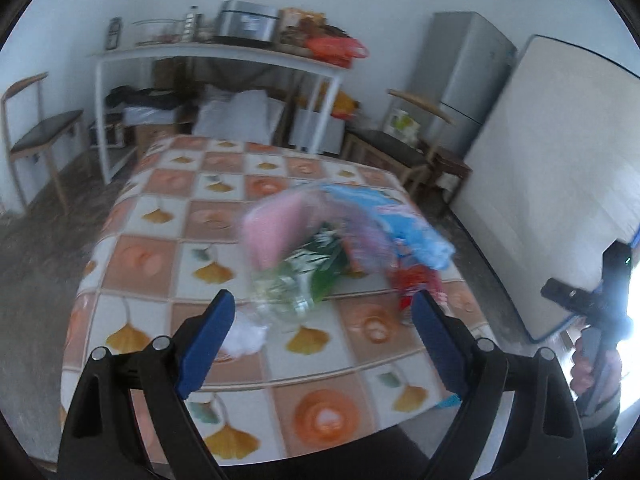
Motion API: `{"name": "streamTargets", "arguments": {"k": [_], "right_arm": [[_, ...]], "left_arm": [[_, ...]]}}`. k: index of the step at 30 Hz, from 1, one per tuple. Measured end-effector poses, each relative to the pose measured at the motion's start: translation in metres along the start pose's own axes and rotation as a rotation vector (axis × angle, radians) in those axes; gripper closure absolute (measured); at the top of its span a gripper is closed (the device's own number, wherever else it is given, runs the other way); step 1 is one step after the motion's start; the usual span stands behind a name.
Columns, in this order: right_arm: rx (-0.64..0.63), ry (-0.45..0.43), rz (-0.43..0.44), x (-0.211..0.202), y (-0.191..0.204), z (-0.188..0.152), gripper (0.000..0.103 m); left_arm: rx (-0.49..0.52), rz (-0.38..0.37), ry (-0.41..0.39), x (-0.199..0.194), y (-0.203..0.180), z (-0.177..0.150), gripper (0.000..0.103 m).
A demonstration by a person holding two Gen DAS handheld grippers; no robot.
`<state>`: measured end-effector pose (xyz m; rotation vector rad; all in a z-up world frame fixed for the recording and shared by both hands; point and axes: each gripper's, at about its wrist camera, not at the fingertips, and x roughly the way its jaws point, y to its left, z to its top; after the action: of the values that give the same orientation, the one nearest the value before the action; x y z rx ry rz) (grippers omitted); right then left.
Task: Collect trash
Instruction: 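Move both tools back over the table toward the remaining trash, then close the right tool on the blue snack bag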
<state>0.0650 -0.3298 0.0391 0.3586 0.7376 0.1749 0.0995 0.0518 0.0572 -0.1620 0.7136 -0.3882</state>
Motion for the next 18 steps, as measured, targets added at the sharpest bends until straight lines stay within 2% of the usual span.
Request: {"name": "streamTargets", "arguments": {"k": [6, 9, 15, 18], "right_arm": [[-0.098, 0.033, 0.105, 0.04, 0.048, 0.04, 0.01], [-0.147, 0.077, 0.121, 0.071, 0.07, 0.056, 0.01], [-0.208, 0.192, 0.076, 0.142, 0.096, 0.079, 0.01], [-0.224, 0.264, 0.051, 0.171, 0.1, 0.08, 0.013]], "left_arm": [[-0.039, 0.002, -0.021, 0.015, 0.025, -0.012, 0.015], [-0.018, -0.007, -0.036, 0.026, 0.026, -0.006, 0.015], [0.055, 0.0, -0.056, 0.055, 0.025, 0.014, 0.016], [0.061, -0.033, -0.049, 0.07, 0.026, 0.019, 0.023]]}}
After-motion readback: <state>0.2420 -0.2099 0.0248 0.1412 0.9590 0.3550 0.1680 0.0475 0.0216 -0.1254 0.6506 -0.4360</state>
